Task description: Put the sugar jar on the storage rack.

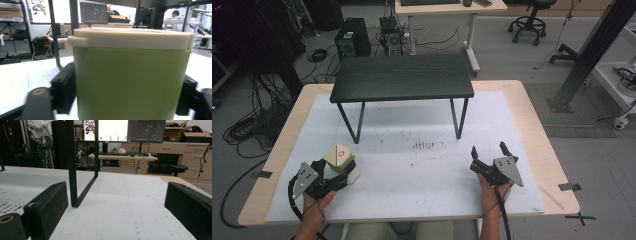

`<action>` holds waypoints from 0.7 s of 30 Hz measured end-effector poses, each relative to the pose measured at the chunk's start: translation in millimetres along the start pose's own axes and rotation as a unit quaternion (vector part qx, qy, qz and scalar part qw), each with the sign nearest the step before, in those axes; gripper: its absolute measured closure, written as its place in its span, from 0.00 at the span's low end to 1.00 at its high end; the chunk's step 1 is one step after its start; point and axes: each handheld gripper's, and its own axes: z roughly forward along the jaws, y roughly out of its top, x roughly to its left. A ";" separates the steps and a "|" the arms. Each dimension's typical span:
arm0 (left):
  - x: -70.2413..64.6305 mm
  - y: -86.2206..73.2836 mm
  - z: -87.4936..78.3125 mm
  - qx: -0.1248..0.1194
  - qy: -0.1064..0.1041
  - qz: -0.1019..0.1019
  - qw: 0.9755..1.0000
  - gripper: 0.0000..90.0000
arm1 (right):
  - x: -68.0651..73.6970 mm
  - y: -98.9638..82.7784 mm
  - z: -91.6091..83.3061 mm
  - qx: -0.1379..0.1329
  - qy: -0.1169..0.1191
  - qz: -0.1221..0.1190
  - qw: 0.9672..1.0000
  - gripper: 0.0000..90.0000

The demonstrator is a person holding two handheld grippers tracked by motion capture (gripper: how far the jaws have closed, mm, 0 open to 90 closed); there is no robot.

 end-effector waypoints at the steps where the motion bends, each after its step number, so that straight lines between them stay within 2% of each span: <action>1: 0.1 0.0 -0.1 0.000 -0.002 0.001 1.000 0.31 | 0.0 0.0 0.0 0.000 0.000 0.000 1.000 0.06; 21: 0.3 0.0 -0.2 0.000 -0.004 0.000 1.000 0.33 | 0.0 0.0 0.0 0.000 0.000 0.000 1.000 0.06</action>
